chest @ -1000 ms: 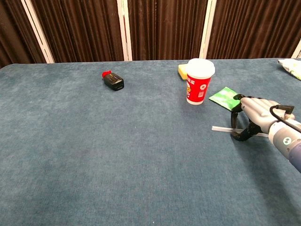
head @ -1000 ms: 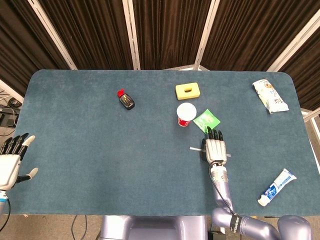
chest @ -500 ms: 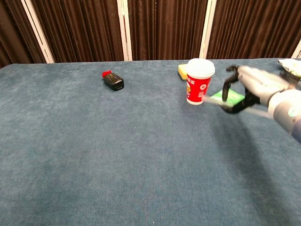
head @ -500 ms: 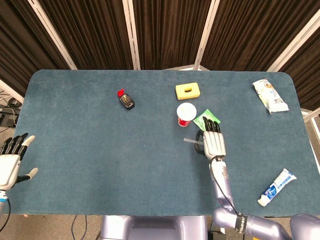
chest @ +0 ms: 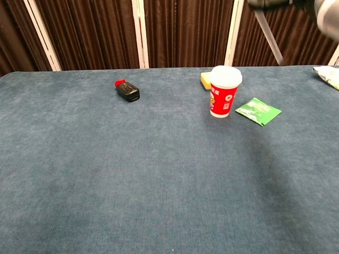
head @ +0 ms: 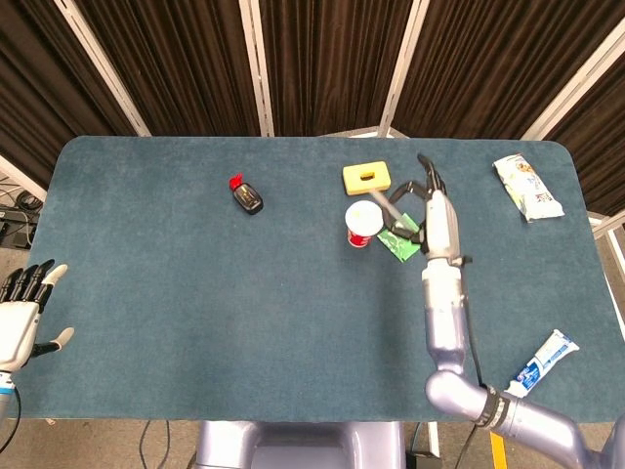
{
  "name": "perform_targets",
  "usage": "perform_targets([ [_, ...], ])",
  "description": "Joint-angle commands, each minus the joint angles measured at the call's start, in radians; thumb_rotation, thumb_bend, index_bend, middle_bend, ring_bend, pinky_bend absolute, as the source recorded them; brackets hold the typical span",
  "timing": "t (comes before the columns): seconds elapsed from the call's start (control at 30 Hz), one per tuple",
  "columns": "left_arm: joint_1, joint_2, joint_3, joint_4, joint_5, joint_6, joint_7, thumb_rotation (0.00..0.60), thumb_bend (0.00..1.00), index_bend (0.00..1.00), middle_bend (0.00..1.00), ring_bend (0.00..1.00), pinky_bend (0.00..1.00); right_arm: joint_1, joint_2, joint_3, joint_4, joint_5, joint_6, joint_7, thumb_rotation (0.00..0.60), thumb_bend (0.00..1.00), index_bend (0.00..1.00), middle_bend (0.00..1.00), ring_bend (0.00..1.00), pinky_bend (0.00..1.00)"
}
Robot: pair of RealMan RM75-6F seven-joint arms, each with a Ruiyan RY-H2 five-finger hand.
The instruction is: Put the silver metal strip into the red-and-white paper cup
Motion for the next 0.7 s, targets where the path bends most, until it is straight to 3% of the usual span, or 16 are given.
perform_targets([
  [0.03,-0.001,0.0,-0.001,0.001,-0.001,-0.001,0.0,0.6,0.24,0.09,0.0,0.0,0.0,0.049,0.007,0.089,-0.034,0.088,-0.044,0.094,0.6,0.37,0.58,0.06,0.0,0.0],
  [0.17,-0.002,-0.001,-0.002,0.001,-0.005,-0.004,-0.001,0.6,0.24,0.1,0.0,0.0,0.0,0.092,-0.016,0.154,-0.005,0.163,-0.081,0.197,0.6,0.36,0.58,0.06,0.0,0.0],
  [0.3,-0.002,-0.002,-0.004,0.002,-0.011,-0.006,-0.001,0.6,0.24,0.1,0.0,0.0,0.0,0.133,-0.062,0.163,0.069,0.177,-0.099,0.286,0.6,0.36,0.58,0.07,0.0,0.0],
  [0.43,-0.002,-0.005,-0.005,0.005,-0.015,-0.006,0.01,0.6,0.24,0.1,0.0,0.0,0.0,0.162,-0.116,0.204,0.136,0.214,-0.123,0.423,0.6,0.36,0.59,0.08,0.0,0.0],
  [0.7,-0.002,-0.013,-0.014,0.006,-0.039,-0.007,0.031,0.6,0.24,0.1,0.0,0.0,0.0,0.225,-0.183,0.221,0.296,0.173,-0.147,0.607,0.6,0.36,0.59,0.09,0.0,0.0],
])
